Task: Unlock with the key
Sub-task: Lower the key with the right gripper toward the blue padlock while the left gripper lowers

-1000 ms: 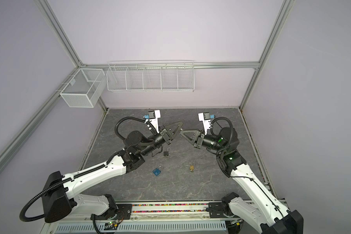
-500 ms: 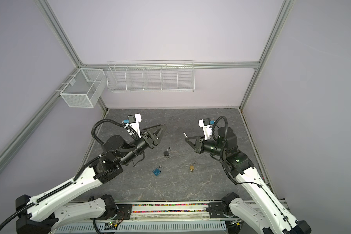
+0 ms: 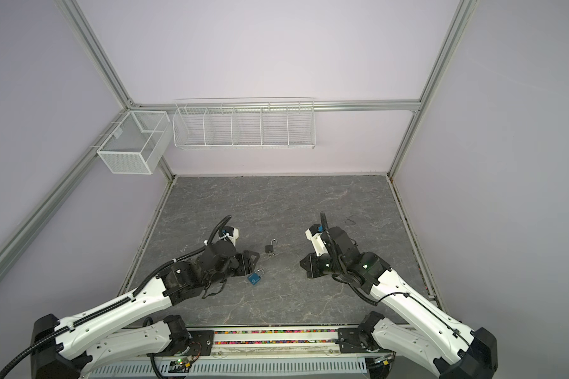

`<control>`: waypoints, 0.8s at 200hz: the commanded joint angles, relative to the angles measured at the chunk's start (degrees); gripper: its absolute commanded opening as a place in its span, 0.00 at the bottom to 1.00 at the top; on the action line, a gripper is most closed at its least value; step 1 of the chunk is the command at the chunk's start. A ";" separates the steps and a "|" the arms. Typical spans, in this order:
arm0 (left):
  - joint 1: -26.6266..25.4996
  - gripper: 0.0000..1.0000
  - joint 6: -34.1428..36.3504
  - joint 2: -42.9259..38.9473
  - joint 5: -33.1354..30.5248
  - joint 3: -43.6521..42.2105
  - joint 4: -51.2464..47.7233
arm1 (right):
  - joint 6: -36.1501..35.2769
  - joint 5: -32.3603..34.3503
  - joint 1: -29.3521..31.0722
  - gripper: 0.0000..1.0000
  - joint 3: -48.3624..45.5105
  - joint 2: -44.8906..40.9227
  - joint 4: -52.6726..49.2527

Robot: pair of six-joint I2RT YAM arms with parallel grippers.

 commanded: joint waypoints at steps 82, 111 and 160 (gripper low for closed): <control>-0.20 0.77 4.68 14.91 0.61 -0.72 1.39 | 0.45 2.98 4.32 0.07 -5.41 2.68 4.27; -0.11 0.77 5.61 22.02 -1.03 3.40 -1.56 | 0.82 3.36 4.21 0.06 -6.34 2.24 4.70; 1.47 0.82 6.44 30.09 1.37 5.23 -0.16 | 0.97 3.52 4.30 0.06 -6.15 1.83 5.31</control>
